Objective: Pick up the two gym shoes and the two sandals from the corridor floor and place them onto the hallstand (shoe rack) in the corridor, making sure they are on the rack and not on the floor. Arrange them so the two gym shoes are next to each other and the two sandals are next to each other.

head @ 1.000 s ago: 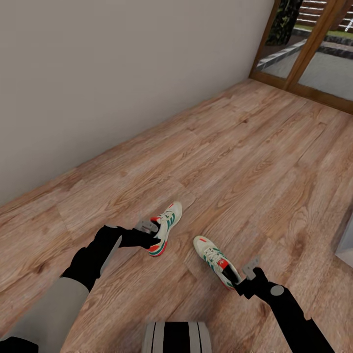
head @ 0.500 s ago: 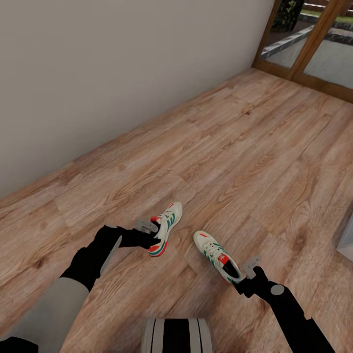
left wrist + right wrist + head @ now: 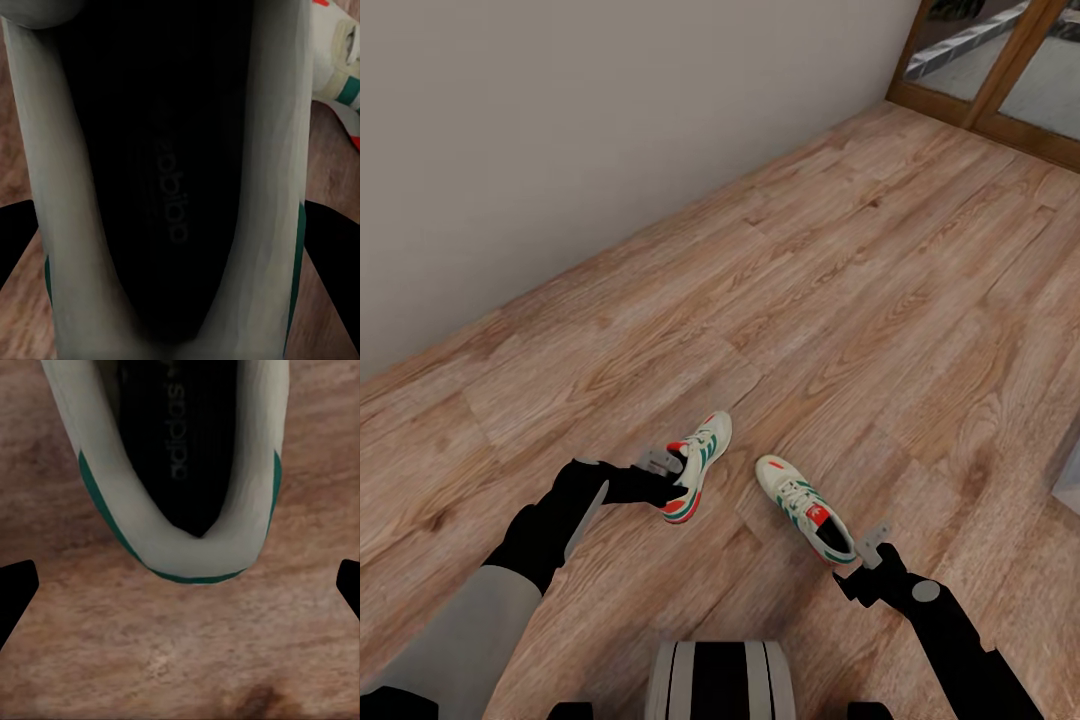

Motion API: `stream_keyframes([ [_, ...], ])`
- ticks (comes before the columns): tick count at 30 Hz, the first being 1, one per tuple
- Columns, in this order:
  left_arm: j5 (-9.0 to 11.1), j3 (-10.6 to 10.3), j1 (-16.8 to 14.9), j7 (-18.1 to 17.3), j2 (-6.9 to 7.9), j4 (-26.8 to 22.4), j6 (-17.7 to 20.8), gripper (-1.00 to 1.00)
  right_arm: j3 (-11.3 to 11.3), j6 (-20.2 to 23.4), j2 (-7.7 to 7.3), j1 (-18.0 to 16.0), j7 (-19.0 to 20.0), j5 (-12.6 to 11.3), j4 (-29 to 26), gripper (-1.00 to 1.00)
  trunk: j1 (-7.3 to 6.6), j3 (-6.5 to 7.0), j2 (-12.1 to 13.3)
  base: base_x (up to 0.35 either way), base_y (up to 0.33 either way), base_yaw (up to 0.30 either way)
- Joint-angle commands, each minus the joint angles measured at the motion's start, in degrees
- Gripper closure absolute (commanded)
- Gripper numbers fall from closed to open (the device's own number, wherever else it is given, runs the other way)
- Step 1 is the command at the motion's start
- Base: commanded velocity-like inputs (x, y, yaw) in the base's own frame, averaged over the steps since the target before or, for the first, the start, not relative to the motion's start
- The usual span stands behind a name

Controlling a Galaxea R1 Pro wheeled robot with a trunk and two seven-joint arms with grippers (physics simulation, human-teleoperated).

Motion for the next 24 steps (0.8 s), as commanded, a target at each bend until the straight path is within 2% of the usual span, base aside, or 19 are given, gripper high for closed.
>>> stream_keyframes([
  [1,-0.1,-0.1,0.0,-0.1,0.04,-0.1,0.3,1.0,-0.1,0.1,0.02,0.0,0.5,0.5,-0.1,-1.0,-0.01,-0.05,0.0,0.0,0.0,0.0],
  [24,-0.1,0.1,0.1,0.0,0.04,-0.1,0.3,1.0,-0.2,0.1,0.02,0.0,0.5,0.5,-0.1,-1.0,-0.01,-0.07,0.0,0.019,0.013,0.0],
])
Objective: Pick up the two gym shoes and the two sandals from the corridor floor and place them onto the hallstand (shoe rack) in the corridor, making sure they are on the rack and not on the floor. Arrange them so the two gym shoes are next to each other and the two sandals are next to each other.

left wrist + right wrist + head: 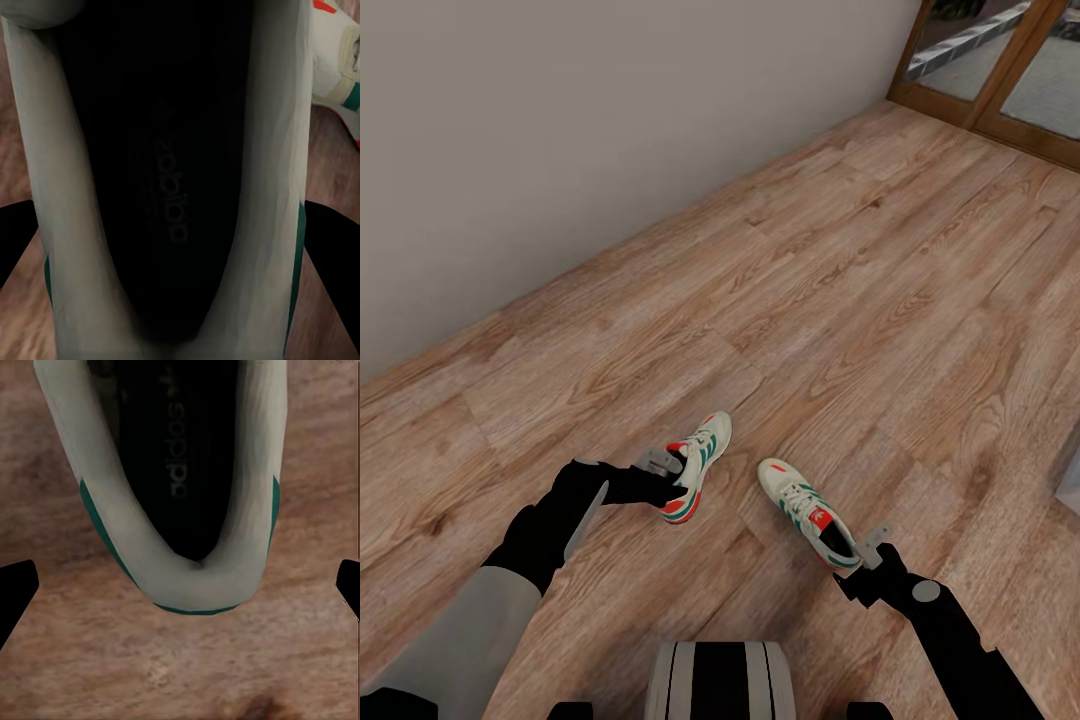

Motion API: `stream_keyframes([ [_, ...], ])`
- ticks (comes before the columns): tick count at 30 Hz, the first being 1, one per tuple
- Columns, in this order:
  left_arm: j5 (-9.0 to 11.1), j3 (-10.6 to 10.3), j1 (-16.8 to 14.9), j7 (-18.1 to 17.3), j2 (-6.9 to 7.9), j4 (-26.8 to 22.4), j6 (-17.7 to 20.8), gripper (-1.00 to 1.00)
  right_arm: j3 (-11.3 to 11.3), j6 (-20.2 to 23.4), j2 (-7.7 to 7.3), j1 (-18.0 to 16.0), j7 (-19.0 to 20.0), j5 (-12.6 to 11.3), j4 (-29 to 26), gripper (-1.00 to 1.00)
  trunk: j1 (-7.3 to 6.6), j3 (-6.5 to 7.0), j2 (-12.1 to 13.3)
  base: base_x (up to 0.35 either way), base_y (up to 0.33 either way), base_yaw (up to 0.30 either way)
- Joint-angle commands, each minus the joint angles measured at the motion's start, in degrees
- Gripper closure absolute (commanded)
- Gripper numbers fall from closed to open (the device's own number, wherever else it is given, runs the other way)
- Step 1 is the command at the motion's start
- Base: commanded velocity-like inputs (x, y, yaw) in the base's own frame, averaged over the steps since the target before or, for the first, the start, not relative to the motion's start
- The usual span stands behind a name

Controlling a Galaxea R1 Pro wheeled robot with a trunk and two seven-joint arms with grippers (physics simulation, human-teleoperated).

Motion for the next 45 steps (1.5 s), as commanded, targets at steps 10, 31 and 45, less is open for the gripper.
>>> stream_keyframes([
  [10,-0.1,-0.1,0.0,-0.1,0.04,-0.1,0.2,1.0,-0.1,0.1,0.02,-0.1,0.4,0.5,-0.1,-1.0,0.0,-0.04,0.0,0.02,0.0,0.0],
  [31,-0.1,0.1,0.0,-0.2,0.04,-0.2,0.2,1.0,-0.1,0.1,0.02,0.0,0.4,0.5,-0.1,-1.0,0.1,-0.92,-0.1,0.0,0.0,0.0],
  [45,-0.1,0.2,0.0,-0.1,0.05,-0.2,0.3,1.0,0.0,0.1,0.02,0.0,0.5,0.5,-0.1,-1.0,0.1,-0.92,-0.1,0.03,0.026,0.0],
])
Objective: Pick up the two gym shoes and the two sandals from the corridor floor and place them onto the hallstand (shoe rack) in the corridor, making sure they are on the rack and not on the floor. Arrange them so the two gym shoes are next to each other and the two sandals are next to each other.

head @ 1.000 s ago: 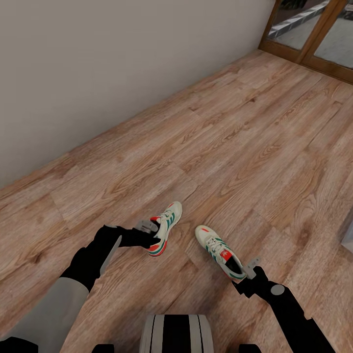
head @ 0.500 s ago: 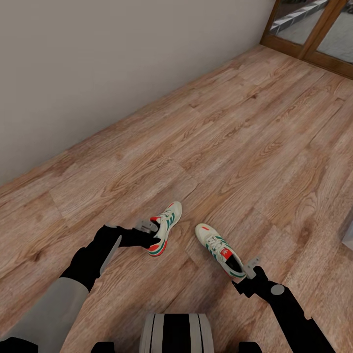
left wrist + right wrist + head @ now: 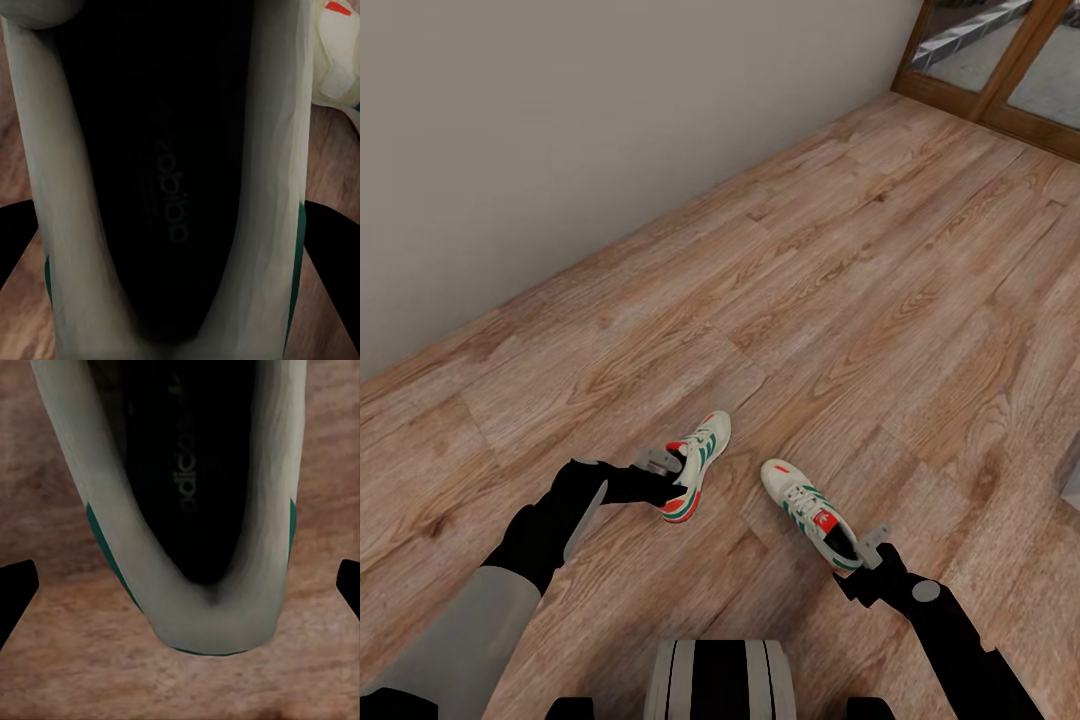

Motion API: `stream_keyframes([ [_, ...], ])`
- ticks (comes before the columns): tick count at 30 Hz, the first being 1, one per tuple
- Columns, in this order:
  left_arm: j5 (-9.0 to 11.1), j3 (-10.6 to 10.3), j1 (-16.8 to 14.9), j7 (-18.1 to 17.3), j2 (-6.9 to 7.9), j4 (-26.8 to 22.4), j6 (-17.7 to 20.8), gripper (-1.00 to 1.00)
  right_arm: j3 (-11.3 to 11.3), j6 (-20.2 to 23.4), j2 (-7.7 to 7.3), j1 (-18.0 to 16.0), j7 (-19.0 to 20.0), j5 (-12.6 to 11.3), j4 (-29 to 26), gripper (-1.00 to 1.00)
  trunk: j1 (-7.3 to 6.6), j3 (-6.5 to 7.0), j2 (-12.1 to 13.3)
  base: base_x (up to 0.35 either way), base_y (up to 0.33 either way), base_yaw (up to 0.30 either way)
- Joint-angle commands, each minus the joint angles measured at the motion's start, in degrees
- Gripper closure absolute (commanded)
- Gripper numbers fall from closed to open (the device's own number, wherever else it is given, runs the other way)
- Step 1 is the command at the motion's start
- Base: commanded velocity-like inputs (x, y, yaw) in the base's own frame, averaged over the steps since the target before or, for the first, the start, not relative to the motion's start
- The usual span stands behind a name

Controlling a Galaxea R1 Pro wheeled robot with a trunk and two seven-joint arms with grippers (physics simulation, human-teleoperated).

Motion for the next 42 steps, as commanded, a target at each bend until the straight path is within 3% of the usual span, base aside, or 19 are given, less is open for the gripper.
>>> stream_keyframes([
  [1,-0.1,-0.1,0.0,-0.1,0.04,-0.1,0.3,1.0,-0.1,0.1,0.02,0.0,0.4,0.5,-0.1,-1.0,-0.01,-0.03,0.0,0.001,0.001,0.0],
  [2,-0.1,-0.1,0.0,-0.1,0.05,-0.1,0.3,1.0,-0.1,0.1,0.02,0.0,0.5,0.5,-0.1,1.0,-0.01,-0.03,0.0,0.0,0.0,0.0],
  [33,-0.1,-0.1,0.1,-0.2,1.08,-0.1,0.3,1.0,0.0,0.1,0.02,0.0,0.5,0.5,-0.5,1.0,-0.01,-0.03,0.0,0.0,0.0,0.0],
  [42,-0.1,-0.1,0.2,-0.2,1.13,0.0,0.4,1.0,0.0,0.1,0.05,0.0,0.5,0.4,-0.5,1.0,-0.24,1.96,0.1,0.0,0.0,0.0],
])
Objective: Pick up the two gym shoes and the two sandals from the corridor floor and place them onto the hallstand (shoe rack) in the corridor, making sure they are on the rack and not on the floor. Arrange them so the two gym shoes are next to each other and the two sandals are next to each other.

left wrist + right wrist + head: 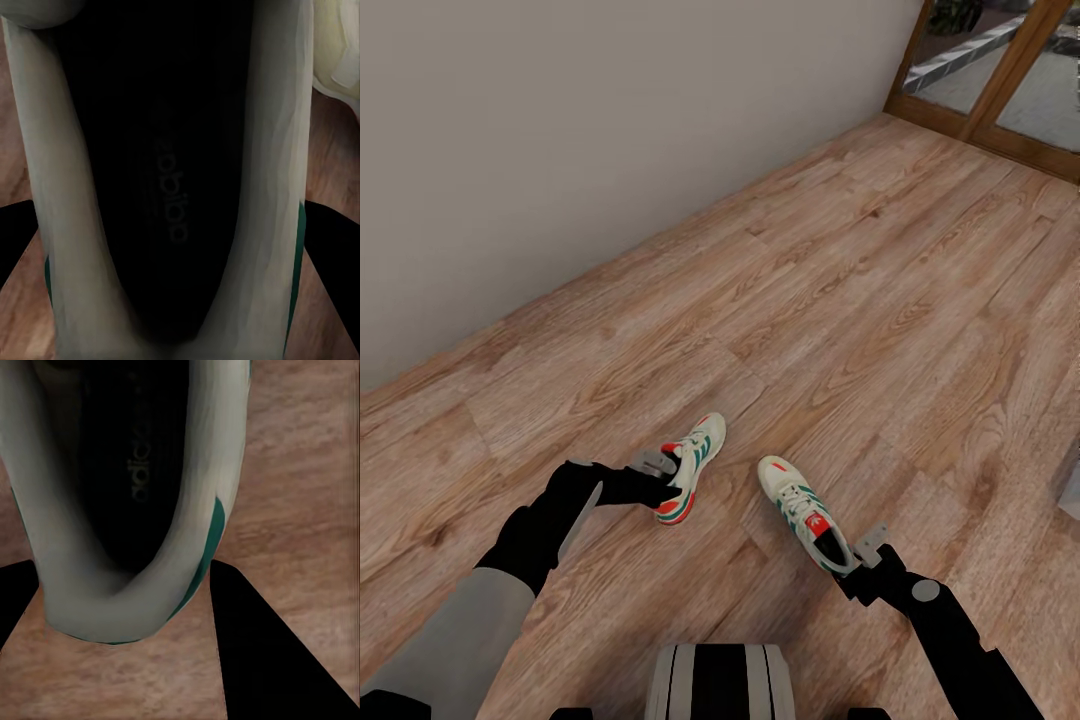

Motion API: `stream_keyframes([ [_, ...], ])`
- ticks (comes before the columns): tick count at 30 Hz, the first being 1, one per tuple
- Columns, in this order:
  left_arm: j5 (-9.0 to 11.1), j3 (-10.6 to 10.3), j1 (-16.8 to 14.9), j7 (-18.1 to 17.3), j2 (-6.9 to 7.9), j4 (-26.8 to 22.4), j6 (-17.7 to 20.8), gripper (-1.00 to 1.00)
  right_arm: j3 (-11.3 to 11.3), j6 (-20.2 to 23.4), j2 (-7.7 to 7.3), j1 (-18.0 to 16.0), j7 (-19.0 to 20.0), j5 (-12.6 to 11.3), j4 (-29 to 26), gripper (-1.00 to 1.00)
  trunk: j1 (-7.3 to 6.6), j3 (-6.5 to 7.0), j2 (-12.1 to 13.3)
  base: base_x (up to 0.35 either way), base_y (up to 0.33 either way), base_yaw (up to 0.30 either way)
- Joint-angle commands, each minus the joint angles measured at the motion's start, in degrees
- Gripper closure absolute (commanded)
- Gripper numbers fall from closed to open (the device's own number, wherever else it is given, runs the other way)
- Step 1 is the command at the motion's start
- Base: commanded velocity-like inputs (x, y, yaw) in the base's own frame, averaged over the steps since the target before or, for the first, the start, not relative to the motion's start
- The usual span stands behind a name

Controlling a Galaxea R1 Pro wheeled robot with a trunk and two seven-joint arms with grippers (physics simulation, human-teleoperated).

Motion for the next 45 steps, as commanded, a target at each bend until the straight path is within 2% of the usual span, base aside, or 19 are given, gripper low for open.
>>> stream_keyframes([
  [1,-0.1,-0.1,0.0,-0.1,0.12,-0.1,0.3,1.0,-0.1,0.2,0.04,0.0,0.4,0.3,-0.1,1.0,-0.03,0.19,0.0,0.0,0.0,0.0],
  [5,-0.1,-0.1,0.0,-0.1,0.61,-0.1,0.2,1.0,0.0,0.1,0.13,0.0,0.4,0.2,-0.1,1.0,-0.13,1.08,0.1,0.0,0.0,0.0],
  [10,0.0,0.0,0.2,0.0,0.69,-0.1,0.2,1.0,0.0,-0.1,2.29,0.0,0.4,0.2,-1.0,1.0,-0.26,2.19,0.1,0.0,0.0,0.0],
  [11,-0.1,-0.1,0.3,0.1,0.66,-0.1,0.2,1.0,0.0,-0.2,3.16,0.0,0.6,0.2,-1.9,1.0,-0.29,2.42,0.1,0.0,0.0,0.0],
  [15,-0.1,0.1,0.3,0.2,1.22,-0.1,0.2,1.0,0.0,-0.2,4.2,0.0,0.5,0.2,-2.3,1.0,-0.39,3.35,0.2,0.0,0.0,0.0],
  [17,-0.1,0.6,0.2,0.4,2.37,0.3,0.0,1.0,-0.9,-0.2,4.9,0.0,0.3,0.3,-3.9,1.0,-0.44,3.91,0.2,0.0,0.0,-0.087],
  [19,-0.1,1.4,0.4,0.9,3.91,0.7,-0.3,1.0,-2.5,-0.2,6.25,0.0,0.3,0.3,-4.0,1.0,-0.5,4.5,0.2,0.0,0.0,-0.112],
  [21,0.0,2.3,0.5,1.7,5.34,1.5,-0.7,1.0,-5.3,-0.2,7.85,0.0,0.3,0.4,-4.0,1.0,-0.55,5.1,0.3,0.0,0.0,-0.117],
  [23,-0.1,2.6,0.5,2.0,6.04,2.3,-1.3,1.0,-7.6,-0.2,8.47,0.0,0.3,0.4,-4.1,1.0,-0.6,5.71,0.3,0.0,0.0,-0.118],
  [27,-0.1,3.0,0.5,2.8,6.72,2.4,-3.9,1.0,-11.5,-0.3,8.9,0.0,0.3,0.4,-4.4,1.0,-0.62,6.28,0.3,0.0,0.0,-0.119],
  [31,-0.1,3.1,0.5,3.0,6.86,1.6,-4.2,1.0,-12.9,-0.3,9.03,0.0,0.2,0.4,-4.9,1.0,-0.65,6.84,0.3,0.0,0.0,-0.12],
  [38,-0.1,3.2,0.6,3.2,7.28,1.5,-4.1,1.0,-13.2,-0.3,9.11,0.0,0.3,0.4,-6.0,1.0,-0.83,9.0,0.4,0.0,0.0,-0.119],
  [39,-0.1,3.7,0.8,3.4,7.88,1.6,-4.1,1.0,-13.2,-0.4,9.12,0.0,0.3,0.4,-6.1,1.0,-0.86,9.31,0.4,0.0,0.0,-0.117],
  [41,-0.1,5.3,3.1,5.1,8.59,2.2,-4.1,1.0,-13.3,-0.8,9.06,0.1,0.3,0.4,-5.8,1.0,-0.91,9.92,0.5,0.0,0.0,-0.115],
  [45,0.0,7.2,6.8,9.0,8.7,2.9,-5.0,1.0,-13.7,-4.3,9.04,0.3,0.3,0.4,-4.1,1.0,-1.01,11.16,0.5,0.0,0.0,-0.114],
])
